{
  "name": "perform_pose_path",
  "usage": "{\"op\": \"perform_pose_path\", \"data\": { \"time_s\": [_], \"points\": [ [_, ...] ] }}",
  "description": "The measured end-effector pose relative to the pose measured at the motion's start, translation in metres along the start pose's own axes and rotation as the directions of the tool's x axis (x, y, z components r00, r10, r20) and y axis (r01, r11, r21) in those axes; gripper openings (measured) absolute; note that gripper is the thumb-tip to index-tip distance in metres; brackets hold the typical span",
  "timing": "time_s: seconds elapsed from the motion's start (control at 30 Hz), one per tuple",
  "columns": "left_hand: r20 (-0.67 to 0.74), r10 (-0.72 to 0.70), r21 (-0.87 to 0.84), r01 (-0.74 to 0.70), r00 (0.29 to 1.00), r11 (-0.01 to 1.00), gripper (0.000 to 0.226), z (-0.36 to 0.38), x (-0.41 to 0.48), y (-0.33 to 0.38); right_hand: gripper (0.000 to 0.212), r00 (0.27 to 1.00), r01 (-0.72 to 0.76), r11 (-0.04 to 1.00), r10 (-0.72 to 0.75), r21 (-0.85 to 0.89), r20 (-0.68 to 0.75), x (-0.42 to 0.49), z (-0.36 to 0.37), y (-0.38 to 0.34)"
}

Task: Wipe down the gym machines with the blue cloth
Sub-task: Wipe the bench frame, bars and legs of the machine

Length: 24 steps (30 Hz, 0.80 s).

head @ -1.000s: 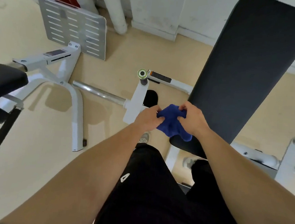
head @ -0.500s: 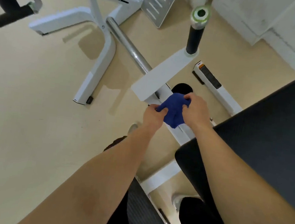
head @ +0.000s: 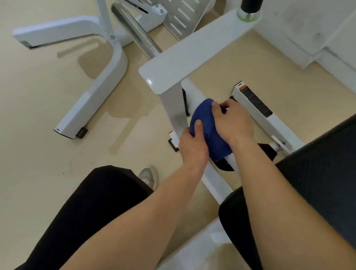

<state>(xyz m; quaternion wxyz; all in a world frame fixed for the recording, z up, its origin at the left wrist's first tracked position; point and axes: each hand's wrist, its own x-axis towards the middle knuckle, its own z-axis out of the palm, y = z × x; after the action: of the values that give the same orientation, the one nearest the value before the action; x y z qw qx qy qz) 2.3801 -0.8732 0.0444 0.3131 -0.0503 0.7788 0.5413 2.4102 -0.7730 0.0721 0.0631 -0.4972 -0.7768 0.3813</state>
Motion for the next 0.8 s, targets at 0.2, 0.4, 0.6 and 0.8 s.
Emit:
{"op": "perform_pose_path", "data": {
  "time_s": [0.2,0.4,0.6,0.8],
  "points": [
    [-0.035,0.169,0.057,-0.167,0.985,0.984,0.038,0.002,0.004,-0.010,0.033,0.996,0.019,0.991,-0.030,-0.134,-0.084,-0.004,0.000,0.008],
    [0.208,0.451,0.186,-0.488,0.868,0.853,0.036,-0.030,0.017,-0.013,0.040,0.990,0.038,0.968,-0.071,-0.248,-0.123,-0.024,-0.005,0.000],
    [-0.022,0.400,-0.021,-0.400,0.916,0.916,0.027,-0.033,-0.011,-0.026,0.042,0.991,0.107,0.950,-0.126,-0.292,-0.046,-0.050,0.008,0.003],
    [0.148,0.484,-0.163,-0.462,0.862,0.872,0.053,-0.001,-0.033,-0.041,0.047,0.982,0.186,0.929,-0.182,-0.319,0.041,-0.044,-0.001,0.007]
  ]
}}
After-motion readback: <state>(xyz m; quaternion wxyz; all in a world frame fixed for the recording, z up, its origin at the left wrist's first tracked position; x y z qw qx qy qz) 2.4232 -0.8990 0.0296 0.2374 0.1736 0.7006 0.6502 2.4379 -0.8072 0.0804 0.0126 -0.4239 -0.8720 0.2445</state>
